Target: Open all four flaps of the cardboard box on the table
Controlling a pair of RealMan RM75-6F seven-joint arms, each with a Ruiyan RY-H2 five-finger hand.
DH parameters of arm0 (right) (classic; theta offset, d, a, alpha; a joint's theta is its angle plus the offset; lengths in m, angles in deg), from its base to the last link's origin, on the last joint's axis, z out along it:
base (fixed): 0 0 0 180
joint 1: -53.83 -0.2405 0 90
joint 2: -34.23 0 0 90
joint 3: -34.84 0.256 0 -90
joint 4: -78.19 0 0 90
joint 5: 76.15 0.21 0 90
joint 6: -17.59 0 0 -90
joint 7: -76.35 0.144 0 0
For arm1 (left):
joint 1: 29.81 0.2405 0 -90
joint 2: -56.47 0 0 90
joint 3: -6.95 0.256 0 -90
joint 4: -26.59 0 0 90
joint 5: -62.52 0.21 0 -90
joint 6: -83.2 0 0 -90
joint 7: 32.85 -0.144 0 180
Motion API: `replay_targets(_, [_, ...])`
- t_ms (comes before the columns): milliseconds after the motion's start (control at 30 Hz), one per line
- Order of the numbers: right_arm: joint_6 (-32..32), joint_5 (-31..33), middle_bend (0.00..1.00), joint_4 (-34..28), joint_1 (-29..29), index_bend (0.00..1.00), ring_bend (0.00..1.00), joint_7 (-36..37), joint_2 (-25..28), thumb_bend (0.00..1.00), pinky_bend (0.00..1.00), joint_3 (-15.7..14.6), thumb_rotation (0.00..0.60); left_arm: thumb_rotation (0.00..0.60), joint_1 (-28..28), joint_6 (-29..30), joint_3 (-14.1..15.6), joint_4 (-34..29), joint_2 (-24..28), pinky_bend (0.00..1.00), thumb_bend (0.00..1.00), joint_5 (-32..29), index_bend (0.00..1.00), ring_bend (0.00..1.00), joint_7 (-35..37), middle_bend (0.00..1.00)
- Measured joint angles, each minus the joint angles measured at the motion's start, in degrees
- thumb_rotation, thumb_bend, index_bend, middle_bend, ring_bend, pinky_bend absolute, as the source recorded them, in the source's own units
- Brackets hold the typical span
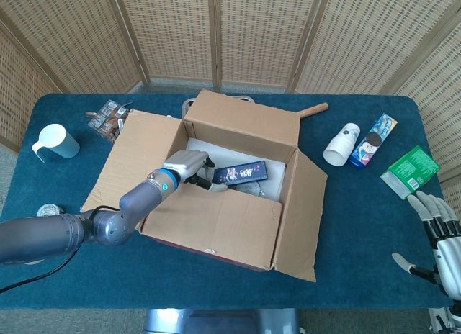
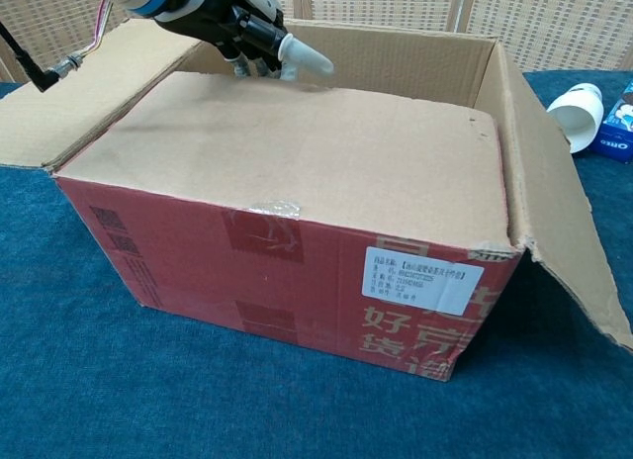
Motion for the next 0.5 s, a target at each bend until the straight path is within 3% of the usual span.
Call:
replay_targets(233, [0.0, 0.02, 0.0, 0.1, -0.08, 0.0, 0.0, -0.06, -0.13, 0.07, 0.0, 0.07, 0.6, 0.277, 0.06, -6.69, -1.48, -0.1, 2.5, 0.35, 0.0, -0.45, 0.61, 0.27, 3.65, 0.45])
replay_targets(367, [0.04, -0.05, 0.0, 0.04, -0.08, 0.0, 0.0, -0.19, -0.12, 0.08, 0.0, 0.01, 0.6, 0.224, 0.33, -11.84, -2.47, 0.12, 4.22, 0.36, 0.0, -0.12, 0.61, 0.27, 6.27, 0.45])
replay_targets(500, [0.1, -0.14, 0.0, -0.03, -0.1, 0.0, 0.0, -0.42, -0.16, 0.08, 0.0, -0.04, 0.6, 0.209, 0.86, -18.84, -3.95, 0.68, 6.25, 0.34, 0.0, 0.84, 0.61, 0.27, 9.73, 0.46])
